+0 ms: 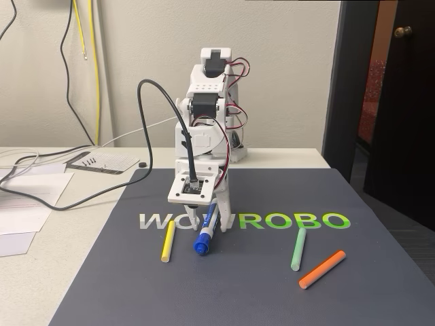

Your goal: Pick up the blue marker.

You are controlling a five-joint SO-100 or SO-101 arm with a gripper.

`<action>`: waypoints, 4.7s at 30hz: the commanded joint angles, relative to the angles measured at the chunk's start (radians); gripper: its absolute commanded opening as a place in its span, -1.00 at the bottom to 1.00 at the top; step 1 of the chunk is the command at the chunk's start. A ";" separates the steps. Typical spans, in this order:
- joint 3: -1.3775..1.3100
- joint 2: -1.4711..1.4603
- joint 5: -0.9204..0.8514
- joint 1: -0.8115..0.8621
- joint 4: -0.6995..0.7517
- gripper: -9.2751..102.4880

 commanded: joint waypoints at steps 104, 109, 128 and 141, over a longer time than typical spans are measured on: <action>1.322 2.002 1.516 -0.021 -0.241 -0.74; 1.350 2.020 1.523 -0.020 -0.259 -0.74; 1.443 2.068 1.546 -0.066 -0.311 -0.74; 1.456 2.034 1.542 -0.123 -0.337 -0.74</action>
